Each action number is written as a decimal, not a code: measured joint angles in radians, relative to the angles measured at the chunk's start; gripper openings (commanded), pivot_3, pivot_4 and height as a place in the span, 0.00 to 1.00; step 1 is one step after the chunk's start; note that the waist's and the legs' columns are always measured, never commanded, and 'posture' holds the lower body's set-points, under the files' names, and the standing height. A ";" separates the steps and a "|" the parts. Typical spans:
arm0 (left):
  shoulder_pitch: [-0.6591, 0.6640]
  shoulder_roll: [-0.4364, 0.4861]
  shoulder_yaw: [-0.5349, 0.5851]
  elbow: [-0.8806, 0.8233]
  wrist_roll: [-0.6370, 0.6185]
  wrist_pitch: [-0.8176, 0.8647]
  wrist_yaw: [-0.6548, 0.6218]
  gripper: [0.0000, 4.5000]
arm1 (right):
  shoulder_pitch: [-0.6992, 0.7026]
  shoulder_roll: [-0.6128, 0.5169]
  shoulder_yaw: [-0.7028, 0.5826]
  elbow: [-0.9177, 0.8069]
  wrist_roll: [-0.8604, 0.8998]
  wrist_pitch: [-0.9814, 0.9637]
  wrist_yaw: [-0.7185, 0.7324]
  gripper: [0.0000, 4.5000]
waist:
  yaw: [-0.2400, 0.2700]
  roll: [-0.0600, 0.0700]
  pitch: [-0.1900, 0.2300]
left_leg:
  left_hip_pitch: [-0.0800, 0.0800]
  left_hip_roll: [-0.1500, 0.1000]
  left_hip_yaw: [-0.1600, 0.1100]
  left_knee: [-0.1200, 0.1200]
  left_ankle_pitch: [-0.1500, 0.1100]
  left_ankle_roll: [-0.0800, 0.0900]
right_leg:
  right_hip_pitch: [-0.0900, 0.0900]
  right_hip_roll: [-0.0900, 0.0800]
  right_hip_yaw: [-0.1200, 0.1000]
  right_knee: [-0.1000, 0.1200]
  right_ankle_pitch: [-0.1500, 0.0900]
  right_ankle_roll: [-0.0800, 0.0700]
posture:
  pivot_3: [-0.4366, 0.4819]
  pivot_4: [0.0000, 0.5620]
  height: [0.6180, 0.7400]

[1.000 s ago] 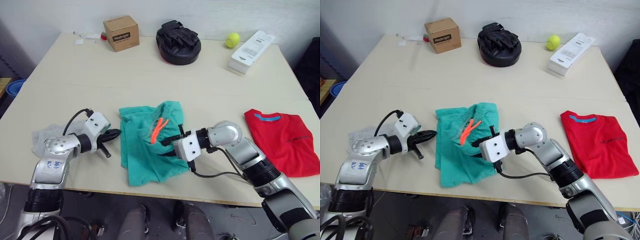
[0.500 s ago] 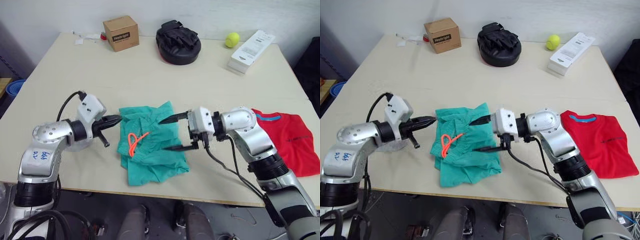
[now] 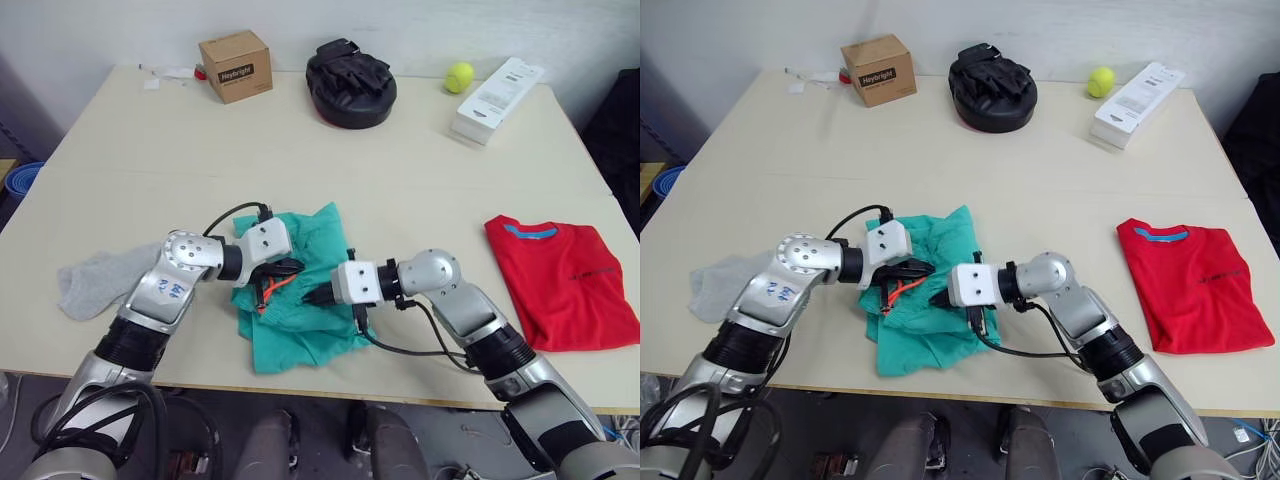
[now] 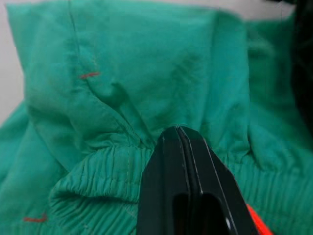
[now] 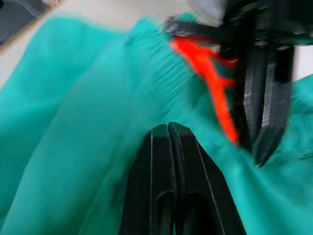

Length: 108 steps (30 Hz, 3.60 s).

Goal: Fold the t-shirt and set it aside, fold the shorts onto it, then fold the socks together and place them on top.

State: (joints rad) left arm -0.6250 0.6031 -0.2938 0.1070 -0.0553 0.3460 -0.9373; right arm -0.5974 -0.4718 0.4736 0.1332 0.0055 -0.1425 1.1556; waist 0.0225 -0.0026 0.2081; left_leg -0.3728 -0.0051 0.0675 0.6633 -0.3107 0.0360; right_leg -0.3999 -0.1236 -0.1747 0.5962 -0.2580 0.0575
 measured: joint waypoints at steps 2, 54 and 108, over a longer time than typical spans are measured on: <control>-0.002 -0.004 0.000 0.025 0.005 -0.025 0.002 0.00 | 0.029 -0.040 0.002 -0.007 -0.014 -0.038 0.023 0.01 | 0.001 0.000 0.000 | 0.000 0.000 0.000 0.000 0.000 0.000 | 0.000 0.000 0.000 0.000 0.000 0.000 | 0.48 0.27 1.00; 0.213 -0.012 0.138 -0.181 -0.017 0.036 0.120 0.00 | -0.326 0.007 -0.320 0.288 0.371 1.276 -0.047 0.93 | -0.025 0.000 0.000 | -0.003 0.001 0.005 0.000 0.002 -0.001 | -0.012 -0.003 0.008 0.013 0.000 -0.005 | 0.48 0.27 1.00; 0.246 0.118 0.297 -0.548 -0.431 0.304 -0.022 0.99 | -0.201 -0.557 -0.430 -0.023 0.503 1.266 0.051 0.00 | 0.005 0.003 0.001 | -0.012 0.000 0.008 0.000 -0.001 0.001 | -0.016 0.000 0.010 -0.003 0.003 0.000 | 0.48 0.27 1.00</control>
State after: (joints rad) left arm -0.3790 0.7209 0.0032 -0.4411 -0.4860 0.6501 -0.9592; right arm -0.7983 -1.0292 0.0431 0.1105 0.5086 1.1238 1.2062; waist 0.0276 0.0001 0.2092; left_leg -0.3847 -0.0050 0.0751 0.6633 -0.3117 0.0374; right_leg -0.4161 -0.1235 -0.1647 0.5932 -0.2553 0.0575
